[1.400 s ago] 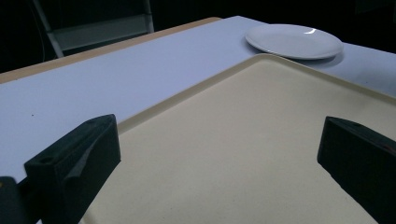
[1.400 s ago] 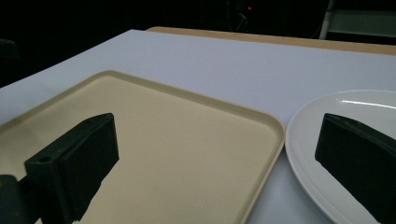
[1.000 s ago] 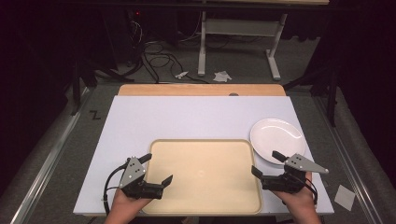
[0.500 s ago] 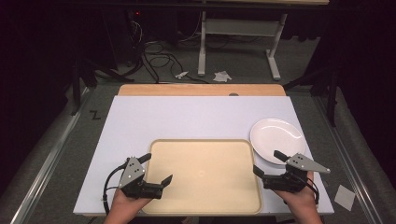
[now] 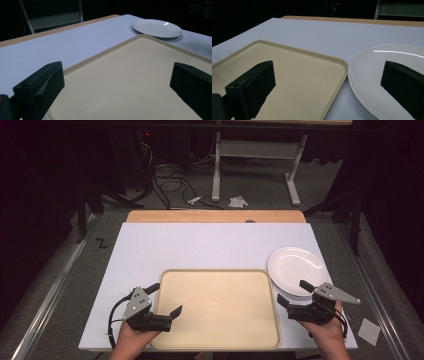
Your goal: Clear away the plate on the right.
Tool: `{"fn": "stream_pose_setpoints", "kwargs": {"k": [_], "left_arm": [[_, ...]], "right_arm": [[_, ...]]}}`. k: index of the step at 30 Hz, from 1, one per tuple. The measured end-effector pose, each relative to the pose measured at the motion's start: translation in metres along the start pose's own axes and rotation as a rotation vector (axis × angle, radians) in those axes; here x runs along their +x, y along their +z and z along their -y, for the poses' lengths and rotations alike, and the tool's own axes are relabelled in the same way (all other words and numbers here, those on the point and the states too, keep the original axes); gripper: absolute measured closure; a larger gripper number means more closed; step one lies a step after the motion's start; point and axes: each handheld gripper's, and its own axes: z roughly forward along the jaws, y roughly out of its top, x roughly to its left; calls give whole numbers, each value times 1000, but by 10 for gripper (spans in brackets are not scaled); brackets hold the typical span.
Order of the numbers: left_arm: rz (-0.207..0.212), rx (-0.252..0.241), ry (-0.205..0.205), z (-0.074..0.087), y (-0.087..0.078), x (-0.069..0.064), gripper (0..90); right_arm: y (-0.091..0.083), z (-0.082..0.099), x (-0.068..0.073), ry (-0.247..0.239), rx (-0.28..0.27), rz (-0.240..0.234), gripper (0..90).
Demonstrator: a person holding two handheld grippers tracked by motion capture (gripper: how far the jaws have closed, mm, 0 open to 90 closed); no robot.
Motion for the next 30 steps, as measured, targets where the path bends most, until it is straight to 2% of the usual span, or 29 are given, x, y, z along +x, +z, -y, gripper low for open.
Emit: {"fn": "stream_pose_setpoints", "kwargs": {"k": [10, 19, 25, 30], "left_arm": [[-1, 3, 7, 0, 0, 0, 2], [3, 1, 11, 0, 0, 0, 5], [3, -1, 13, 0, -1, 0, 5], [4, -2, 14, 0, -1, 1, 7]], "right_arm": [[-5, 1, -16, 39, 2, 37, 3], [-12, 3, -36, 80, -7, 94, 3], [-16, 5, -45, 94, -9, 127, 3], [-18, 6, -52, 86, -6, 153, 3]]}}
